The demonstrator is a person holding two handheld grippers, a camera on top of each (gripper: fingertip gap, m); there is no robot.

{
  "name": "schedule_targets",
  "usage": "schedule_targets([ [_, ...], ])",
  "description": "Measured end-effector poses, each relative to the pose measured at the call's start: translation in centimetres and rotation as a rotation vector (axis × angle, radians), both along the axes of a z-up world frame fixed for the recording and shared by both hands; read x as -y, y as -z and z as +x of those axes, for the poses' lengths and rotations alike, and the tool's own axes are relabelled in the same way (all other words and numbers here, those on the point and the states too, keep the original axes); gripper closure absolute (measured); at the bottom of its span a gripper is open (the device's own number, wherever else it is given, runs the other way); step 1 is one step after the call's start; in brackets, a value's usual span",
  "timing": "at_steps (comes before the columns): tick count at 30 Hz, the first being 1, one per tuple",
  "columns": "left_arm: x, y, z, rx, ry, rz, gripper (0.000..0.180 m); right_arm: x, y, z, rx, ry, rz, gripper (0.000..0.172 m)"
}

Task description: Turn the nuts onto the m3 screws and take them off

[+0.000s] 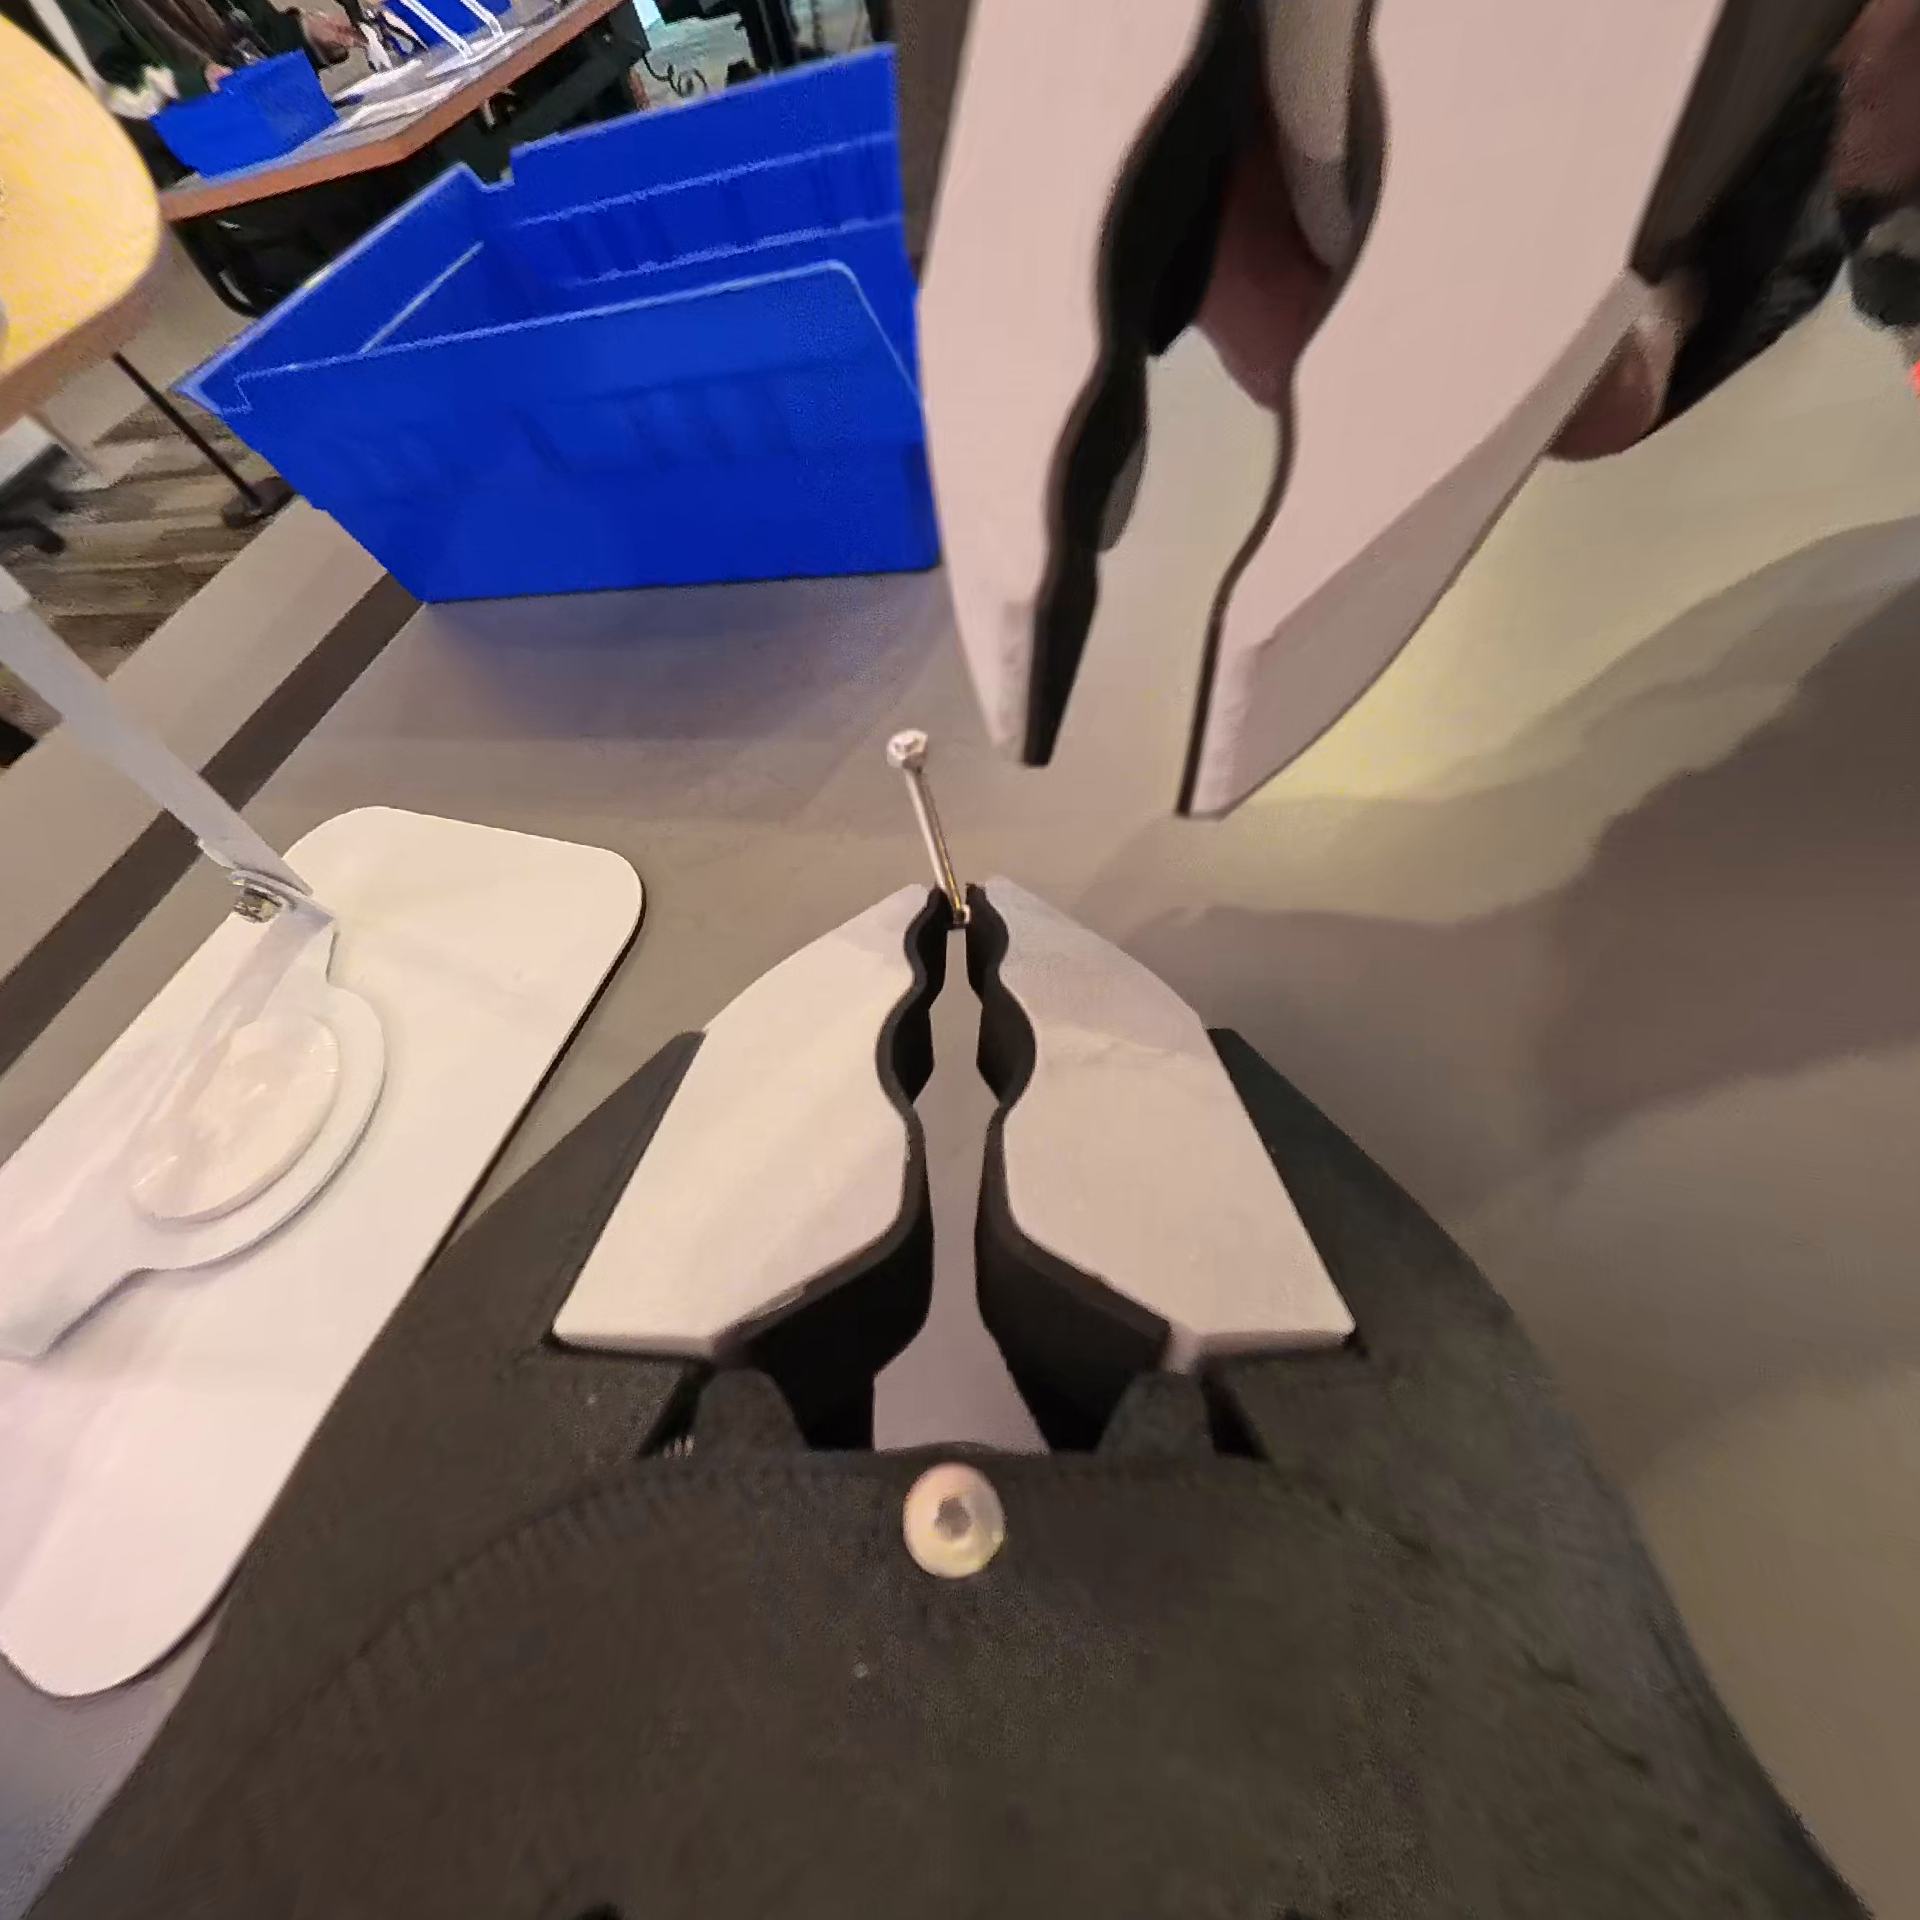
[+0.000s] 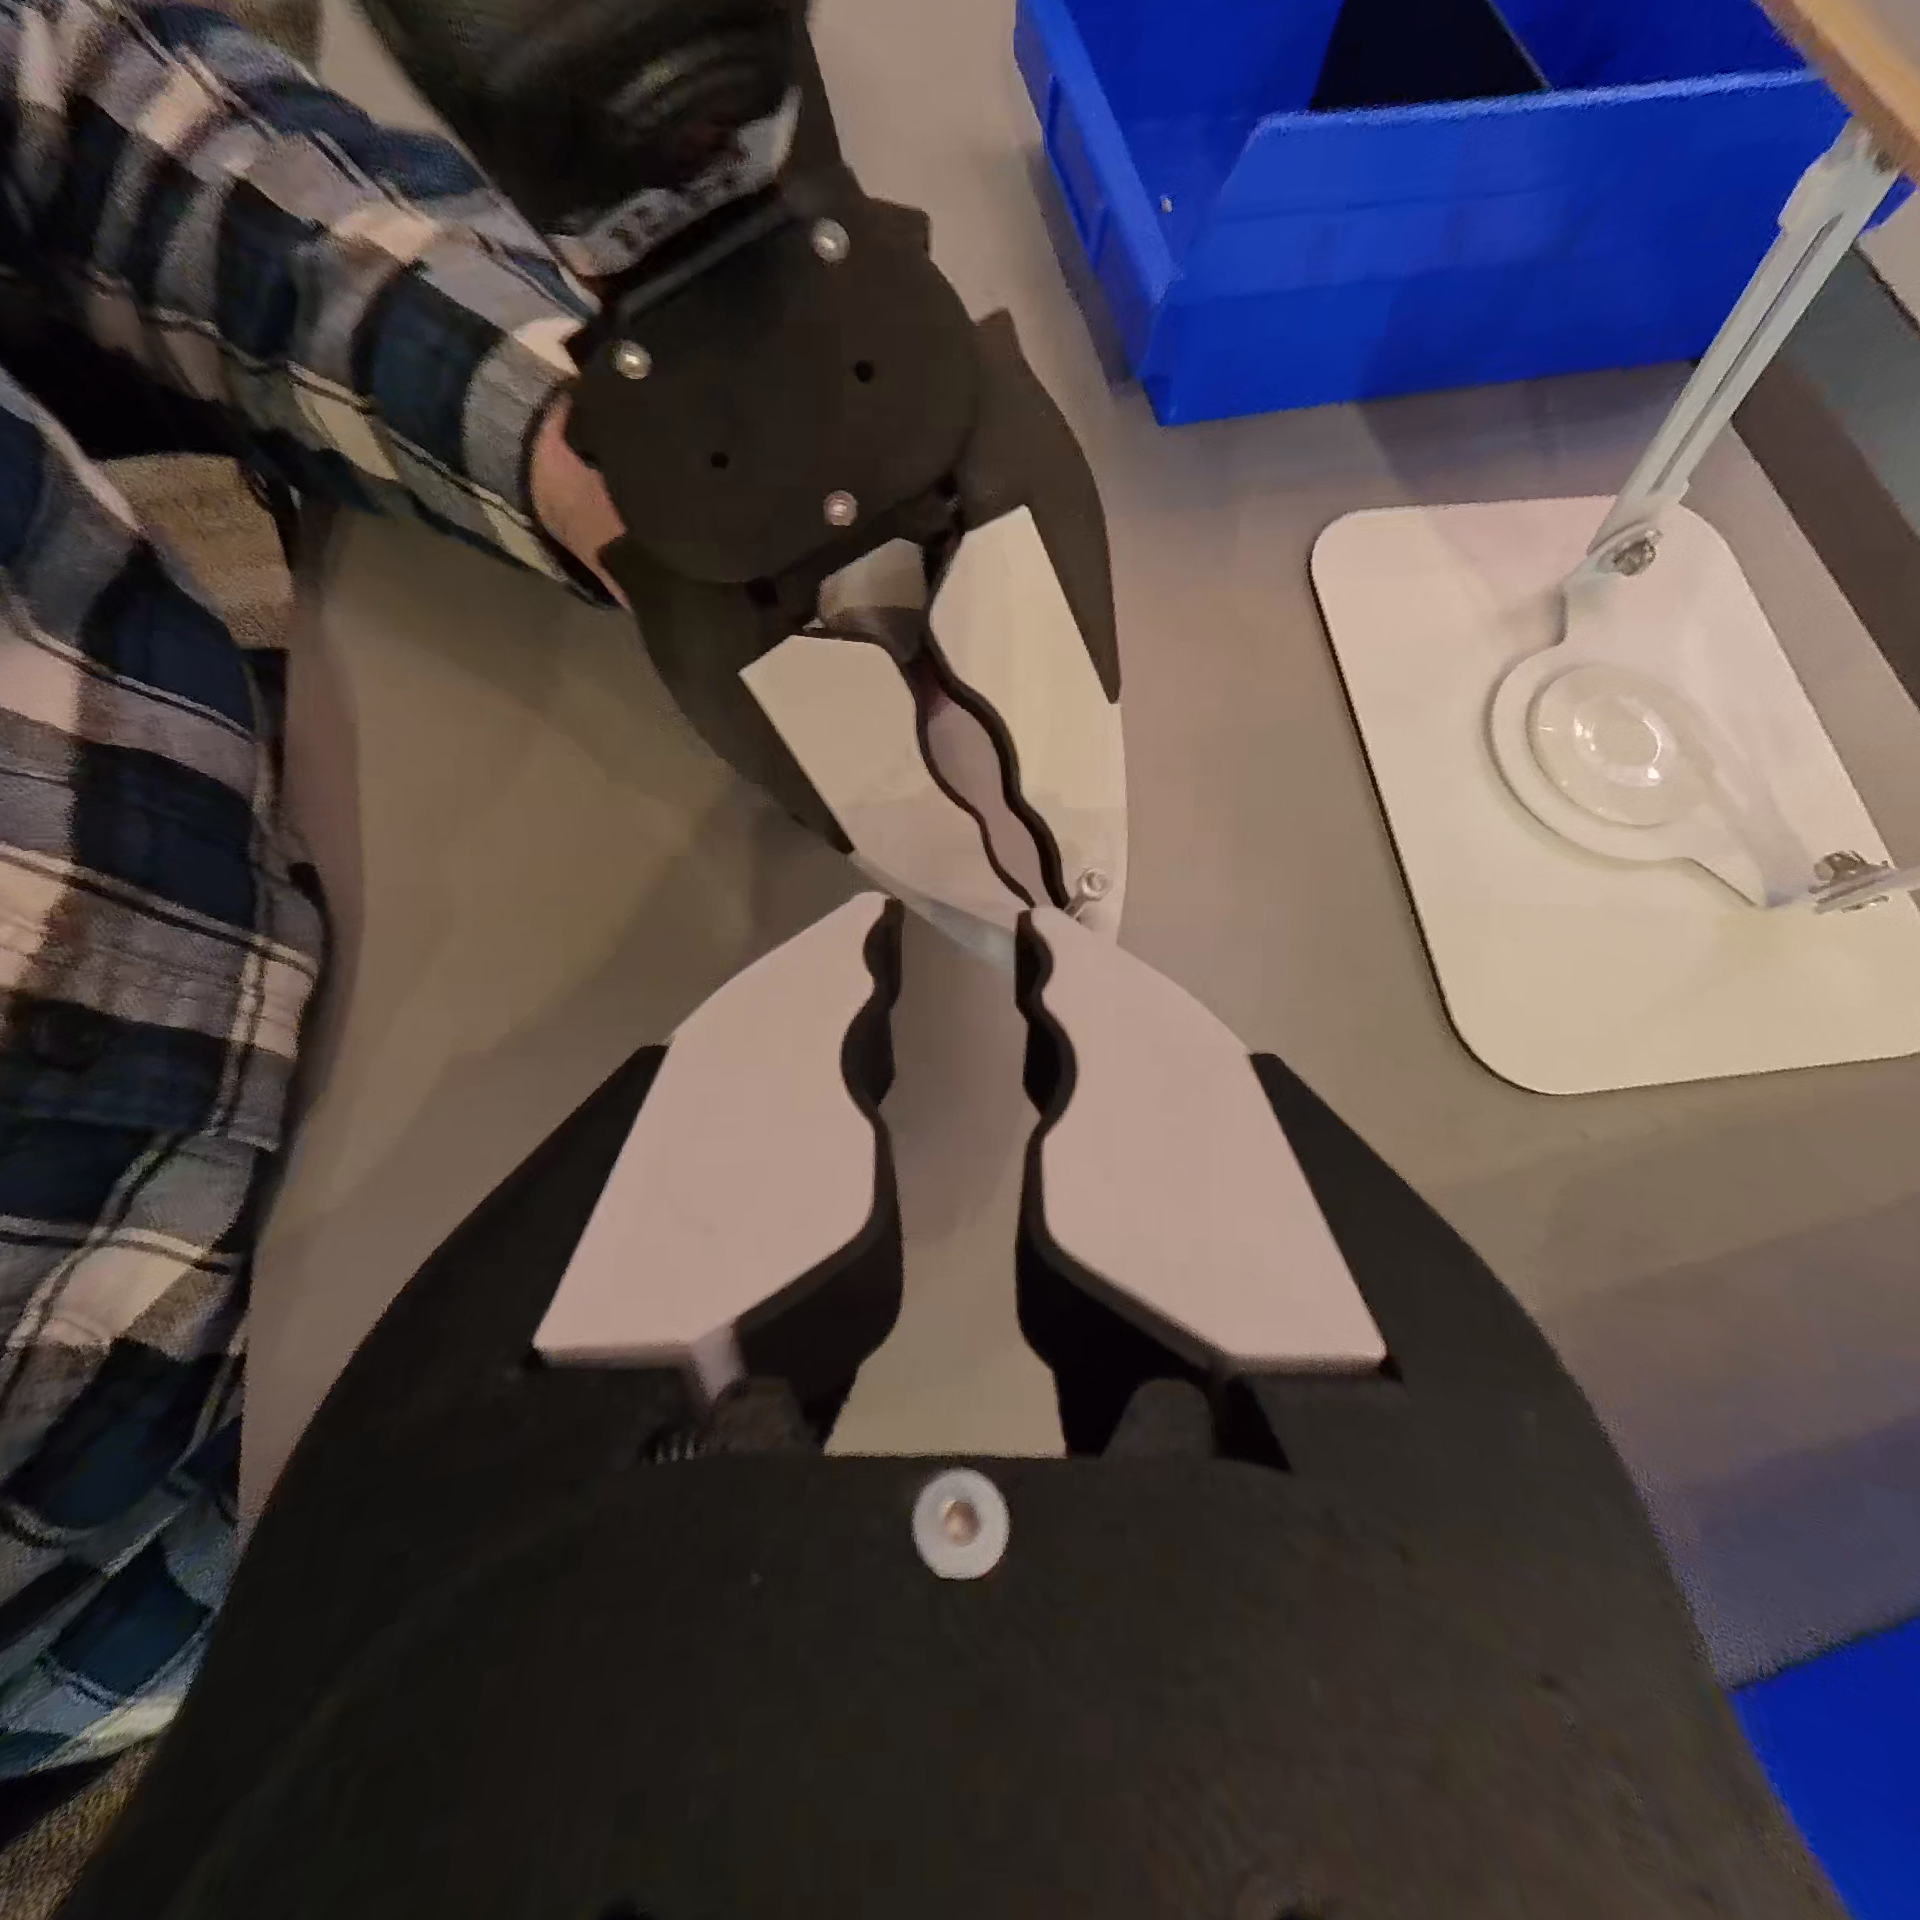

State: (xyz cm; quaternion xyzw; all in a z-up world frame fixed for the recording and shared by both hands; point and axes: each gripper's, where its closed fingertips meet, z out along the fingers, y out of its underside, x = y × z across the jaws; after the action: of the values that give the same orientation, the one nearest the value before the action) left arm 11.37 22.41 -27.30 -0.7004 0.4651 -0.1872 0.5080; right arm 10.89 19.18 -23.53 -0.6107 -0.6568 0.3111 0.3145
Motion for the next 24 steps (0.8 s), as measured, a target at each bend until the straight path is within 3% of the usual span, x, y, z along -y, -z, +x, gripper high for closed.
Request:
schedule_targets([
  [2, 0.0, -0.5, 0.1, 0.057, 0.010, -0.036, 0.177, -0.4, -0.9, 0.1, -0.064, 0.036, -0.030, 0.149],
  [7, 0.5, -1.8, 1.0, 0.138, 0.062, -0.104, 0.177, -1.3, -2.9, -1.4, -0.284, 0.097, -0.103, 0.100],
  [8, 0.5, -2.1, 1.1, 0.161, 0.067, -0.116, 0.177, -1.0, -2.8, -1.8, -0.306, 0.081, -0.131, 0.098],
  [13, 0.6, -3.1, 0.8, 0.232, 0.079, -0.188, 0.177, 0.7, -3.5, -2.4, -0.407, 0.003, -0.225, 0.096],
  [18, 0.5, -3.7, 0.5, 0.268, 0.079, -0.210, 0.177, 1.0, -4.3, -1.1, -0.435, 0.006, -0.199, 0.101],
  [20, 0.5, -3.7, 0.6, 0.258, 0.082, -0.213, 0.177, 1.3, -4.7, -0.6, -0.443, -0.006, -0.204, 0.118],
  [24, 0.9, -3.6, 1.0, 0.244, 0.100, -0.217, 0.177, 0.1, -4.8, -1.2, -0.467, 0.040, -0.201, 0.095],
])
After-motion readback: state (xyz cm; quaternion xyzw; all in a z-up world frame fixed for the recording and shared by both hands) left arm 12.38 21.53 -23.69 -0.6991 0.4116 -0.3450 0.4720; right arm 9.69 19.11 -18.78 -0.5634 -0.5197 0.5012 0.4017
